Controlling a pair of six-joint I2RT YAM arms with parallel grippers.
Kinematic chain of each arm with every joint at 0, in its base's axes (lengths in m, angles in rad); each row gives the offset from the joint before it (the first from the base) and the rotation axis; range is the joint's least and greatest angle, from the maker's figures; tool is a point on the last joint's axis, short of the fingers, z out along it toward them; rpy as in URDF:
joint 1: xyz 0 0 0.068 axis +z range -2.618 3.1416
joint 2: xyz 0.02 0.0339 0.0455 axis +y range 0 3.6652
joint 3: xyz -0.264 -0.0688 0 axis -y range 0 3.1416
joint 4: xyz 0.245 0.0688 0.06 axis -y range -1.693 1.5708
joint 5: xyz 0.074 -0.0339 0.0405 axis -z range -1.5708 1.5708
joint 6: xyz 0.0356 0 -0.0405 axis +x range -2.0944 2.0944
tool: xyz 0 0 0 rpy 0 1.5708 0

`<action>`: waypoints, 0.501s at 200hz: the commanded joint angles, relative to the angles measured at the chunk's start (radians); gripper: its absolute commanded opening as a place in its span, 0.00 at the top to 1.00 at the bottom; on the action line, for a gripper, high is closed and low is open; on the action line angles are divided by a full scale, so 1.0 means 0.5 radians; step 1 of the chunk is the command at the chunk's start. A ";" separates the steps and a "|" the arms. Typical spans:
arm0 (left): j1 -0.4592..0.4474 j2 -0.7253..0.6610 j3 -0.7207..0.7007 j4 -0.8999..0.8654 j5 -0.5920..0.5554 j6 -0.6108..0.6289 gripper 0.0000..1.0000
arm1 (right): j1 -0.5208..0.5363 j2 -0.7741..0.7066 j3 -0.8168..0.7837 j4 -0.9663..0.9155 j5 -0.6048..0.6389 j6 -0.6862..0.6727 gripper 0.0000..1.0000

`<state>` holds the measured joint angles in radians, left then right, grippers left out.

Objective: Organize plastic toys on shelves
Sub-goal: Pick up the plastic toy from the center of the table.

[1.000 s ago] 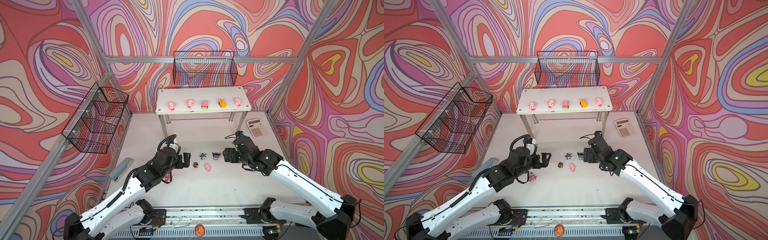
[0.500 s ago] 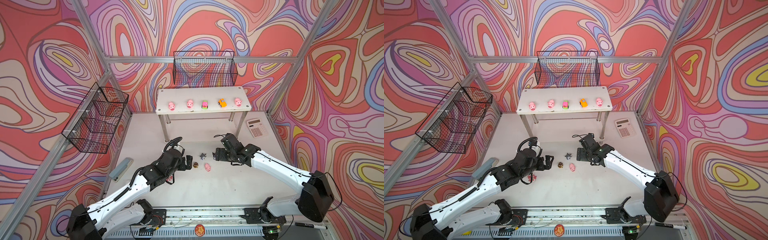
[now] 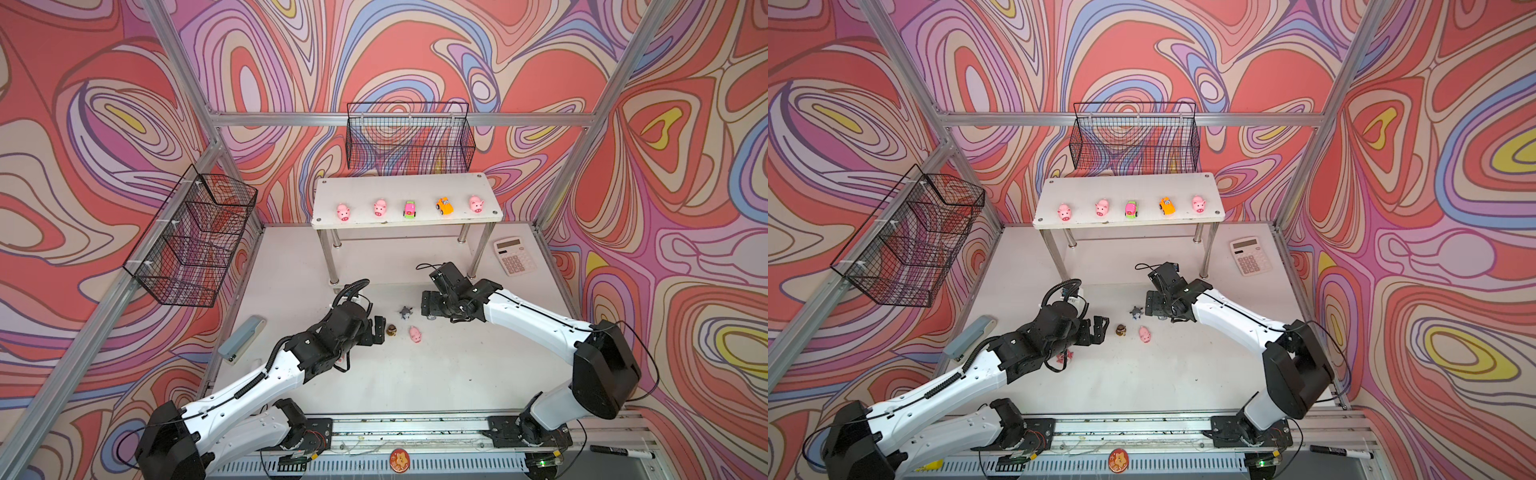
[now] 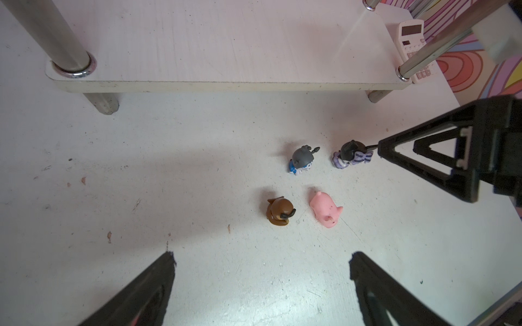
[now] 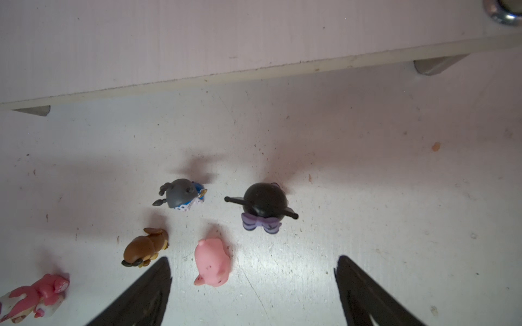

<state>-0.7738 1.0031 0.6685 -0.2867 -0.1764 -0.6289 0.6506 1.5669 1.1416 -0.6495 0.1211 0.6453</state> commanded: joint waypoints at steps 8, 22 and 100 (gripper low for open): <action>-0.014 -0.044 -0.024 0.033 -0.034 0.020 0.00 | -0.014 0.105 0.105 -0.063 0.015 0.018 0.06; -0.012 -0.062 -0.027 0.033 -0.041 0.020 0.00 | -0.019 0.140 0.130 -0.081 0.012 0.032 0.06; -0.013 -0.103 -0.009 0.018 -0.053 0.061 0.00 | -0.053 0.237 0.191 -0.136 0.007 0.087 0.07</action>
<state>-0.7738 0.9615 0.6632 -0.2871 -0.1837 -0.6193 0.6308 1.6676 1.2095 -0.6987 0.1219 0.6746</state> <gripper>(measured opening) 0.999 0.927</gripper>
